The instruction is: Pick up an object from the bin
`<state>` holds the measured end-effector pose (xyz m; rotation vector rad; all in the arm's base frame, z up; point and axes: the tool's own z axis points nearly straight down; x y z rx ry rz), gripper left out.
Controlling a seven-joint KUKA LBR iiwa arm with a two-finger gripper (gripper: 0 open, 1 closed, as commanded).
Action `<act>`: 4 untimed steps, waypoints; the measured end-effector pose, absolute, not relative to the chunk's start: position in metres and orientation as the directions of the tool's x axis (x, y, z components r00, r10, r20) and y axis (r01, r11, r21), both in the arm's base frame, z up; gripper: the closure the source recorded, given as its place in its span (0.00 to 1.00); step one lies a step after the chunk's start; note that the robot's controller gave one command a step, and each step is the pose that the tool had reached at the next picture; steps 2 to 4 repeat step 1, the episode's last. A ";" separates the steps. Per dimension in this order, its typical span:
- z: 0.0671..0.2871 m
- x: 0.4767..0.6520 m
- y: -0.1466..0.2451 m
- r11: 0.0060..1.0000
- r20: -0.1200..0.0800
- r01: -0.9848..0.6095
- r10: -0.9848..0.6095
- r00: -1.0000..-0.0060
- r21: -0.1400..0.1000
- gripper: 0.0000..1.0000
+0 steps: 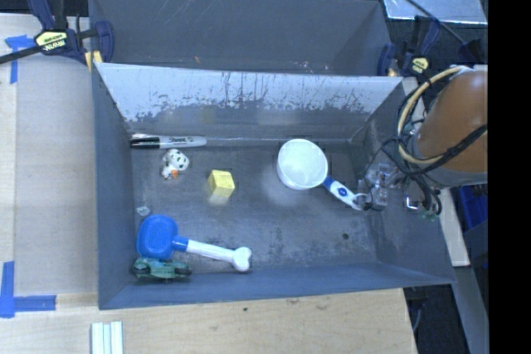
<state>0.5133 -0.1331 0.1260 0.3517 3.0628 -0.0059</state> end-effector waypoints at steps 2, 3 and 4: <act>0.069 0.533 -0.091 0.966 -0.063 0.259 0.259 -0.964 0.006 1.00; 0.069 0.533 -0.091 0.966 -0.063 0.259 0.259 -0.964 0.006 1.00; 0.069 0.533 -0.091 0.966 -0.063 0.259 0.259 -0.964 0.006 1.00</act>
Offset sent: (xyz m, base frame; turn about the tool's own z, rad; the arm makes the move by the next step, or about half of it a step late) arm 0.0178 0.0401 -0.0560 0.0372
